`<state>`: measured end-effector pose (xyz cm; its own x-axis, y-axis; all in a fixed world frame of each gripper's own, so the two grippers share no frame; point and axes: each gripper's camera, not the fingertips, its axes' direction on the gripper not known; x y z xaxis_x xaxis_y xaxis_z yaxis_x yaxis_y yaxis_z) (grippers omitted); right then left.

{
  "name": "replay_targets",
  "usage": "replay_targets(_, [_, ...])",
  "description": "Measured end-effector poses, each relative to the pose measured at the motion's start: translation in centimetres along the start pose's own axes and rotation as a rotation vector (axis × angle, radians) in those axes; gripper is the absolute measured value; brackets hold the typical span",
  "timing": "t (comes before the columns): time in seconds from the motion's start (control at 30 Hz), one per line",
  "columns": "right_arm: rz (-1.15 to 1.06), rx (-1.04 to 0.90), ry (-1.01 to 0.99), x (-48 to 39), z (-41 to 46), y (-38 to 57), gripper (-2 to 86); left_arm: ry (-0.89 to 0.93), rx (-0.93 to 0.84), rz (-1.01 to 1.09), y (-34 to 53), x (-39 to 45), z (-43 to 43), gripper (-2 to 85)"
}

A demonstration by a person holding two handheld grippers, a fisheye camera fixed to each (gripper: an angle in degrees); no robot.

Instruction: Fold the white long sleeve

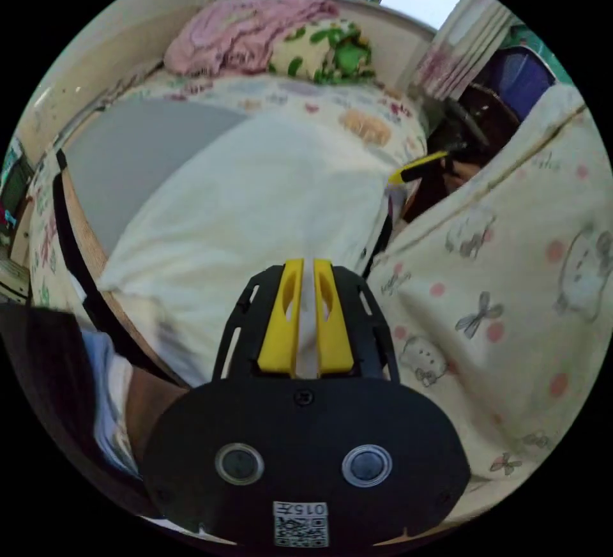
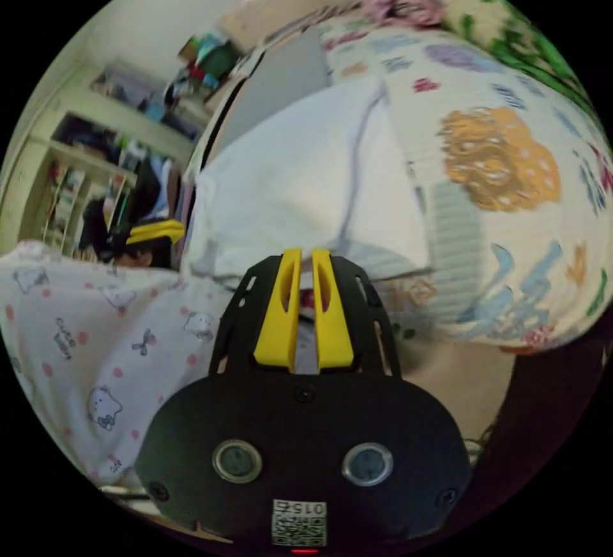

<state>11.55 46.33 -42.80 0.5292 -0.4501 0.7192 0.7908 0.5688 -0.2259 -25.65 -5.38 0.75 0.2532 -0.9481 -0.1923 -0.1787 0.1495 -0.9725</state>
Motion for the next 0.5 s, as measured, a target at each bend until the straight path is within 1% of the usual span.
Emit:
replay_targets(0.03, [0.048,0.076,0.074,1.3,-1.6,0.8,5.8,-0.013,0.016,0.007,-1.6,-0.3,-0.2,4.0])
replay_targets(0.07, [0.089,0.110,0.169,2.3,-2.4,1.3,7.8,-0.028,0.042,0.023,-5.0,-1.0,-0.3,5.5])
replay_targets(0.1, [0.105,0.115,0.202,2.8,-2.6,1.4,8.8,-0.024,0.066,0.035,-8.8,-1.7,0.0,6.2])
replay_targets(0.13, [0.129,0.116,0.227,3.7,-2.8,1.6,9.8,-0.023,0.079,0.035,-10.7,-2.1,0.3,6.5])
replay_targets(0.17, [0.150,0.112,0.208,4.7,-2.7,1.6,10.4,-0.028,0.097,0.022,-14.7,-2.9,1.1,7.1])
replay_targets(0.3, [0.177,0.050,0.136,6.7,-1.3,1.6,10.1,-0.052,0.032,-0.025,-28.5,-4.9,6.8,7.7])
replay_targets(0.4, [0.178,0.033,0.157,6.9,-0.5,2.2,9.0,-0.012,-0.044,-0.073,-35.8,-5.4,12.1,8.1])
replay_targets(0.5, [0.131,0.040,0.195,6.7,-0.9,3.3,6.9,-0.046,-0.123,-0.120,-40.8,-4.7,17.0,8.8])
